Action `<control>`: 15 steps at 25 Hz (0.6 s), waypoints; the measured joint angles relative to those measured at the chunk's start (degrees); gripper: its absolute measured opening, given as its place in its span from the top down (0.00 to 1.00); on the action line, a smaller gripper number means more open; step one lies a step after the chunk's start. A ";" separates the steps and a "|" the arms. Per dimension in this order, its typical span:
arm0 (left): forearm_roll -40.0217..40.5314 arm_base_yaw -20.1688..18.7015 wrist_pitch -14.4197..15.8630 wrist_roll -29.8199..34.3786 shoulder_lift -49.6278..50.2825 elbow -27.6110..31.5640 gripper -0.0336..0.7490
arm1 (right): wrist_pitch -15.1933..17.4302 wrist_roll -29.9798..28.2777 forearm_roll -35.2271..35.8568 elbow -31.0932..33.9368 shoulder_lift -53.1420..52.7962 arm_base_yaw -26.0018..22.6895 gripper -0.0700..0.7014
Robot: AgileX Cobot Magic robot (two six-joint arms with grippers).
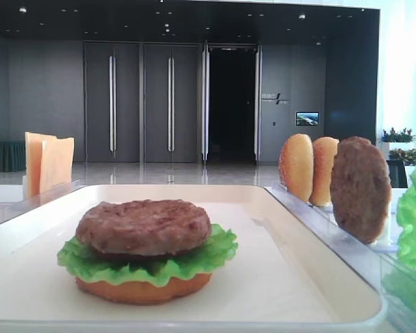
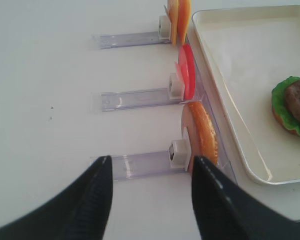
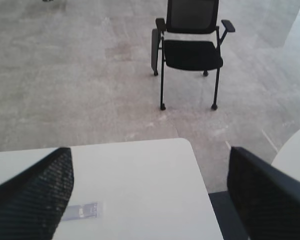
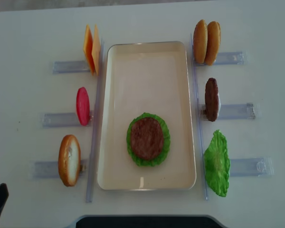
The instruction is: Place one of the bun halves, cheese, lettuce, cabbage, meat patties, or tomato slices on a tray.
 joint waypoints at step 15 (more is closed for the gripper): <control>0.00 0.00 0.00 0.00 0.00 0.00 0.46 | 0.07 -2.55 2.80 36.07 -35.40 0.23 0.14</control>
